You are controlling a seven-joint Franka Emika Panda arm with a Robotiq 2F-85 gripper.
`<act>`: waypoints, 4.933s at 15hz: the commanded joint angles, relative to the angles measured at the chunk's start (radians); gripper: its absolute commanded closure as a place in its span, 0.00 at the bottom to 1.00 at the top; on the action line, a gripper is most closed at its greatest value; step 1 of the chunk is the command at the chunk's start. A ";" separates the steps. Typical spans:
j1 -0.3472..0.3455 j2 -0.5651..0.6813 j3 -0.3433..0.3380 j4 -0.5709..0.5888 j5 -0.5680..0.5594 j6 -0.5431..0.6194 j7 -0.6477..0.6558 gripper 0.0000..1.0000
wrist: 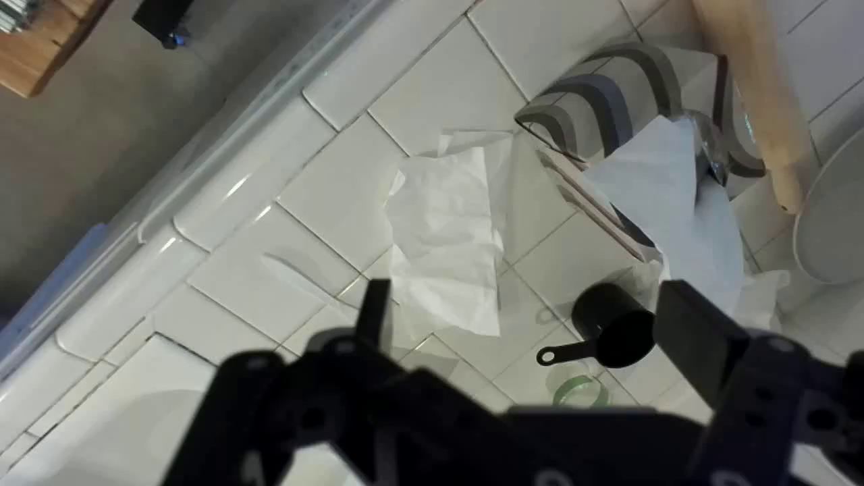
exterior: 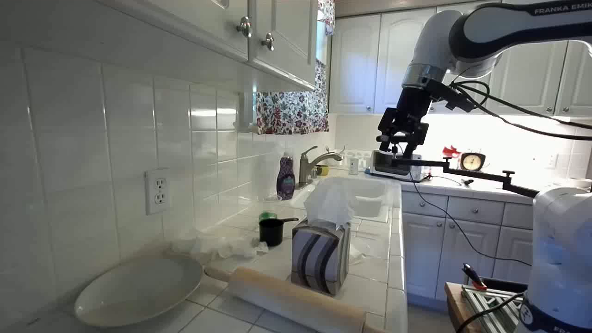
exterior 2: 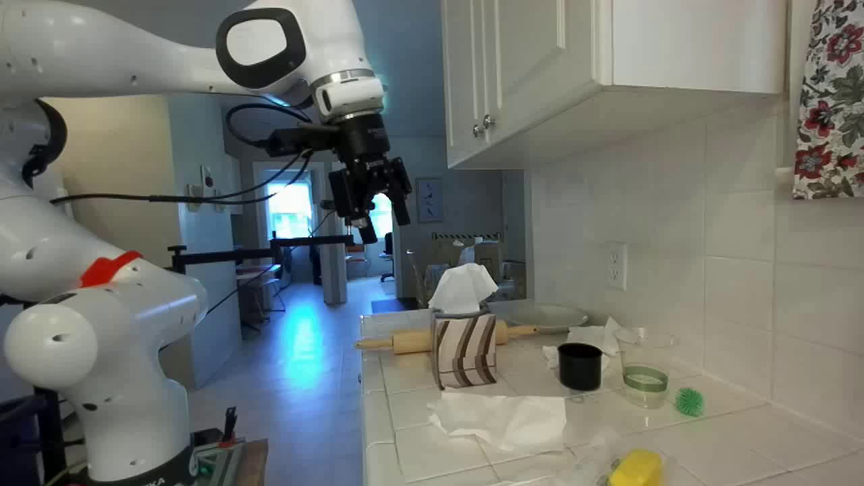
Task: Use the napkin to wipe the surface
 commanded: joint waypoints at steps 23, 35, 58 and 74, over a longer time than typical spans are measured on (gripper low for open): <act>-0.010 0.002 0.006 0.002 0.006 -0.002 -0.006 0.00; -0.023 0.021 0.003 0.016 0.004 -0.023 0.015 0.00; 0.060 0.198 -0.127 0.092 -0.177 0.013 -0.526 0.00; 0.080 0.559 -0.232 0.152 -0.042 0.271 -0.699 0.00</act>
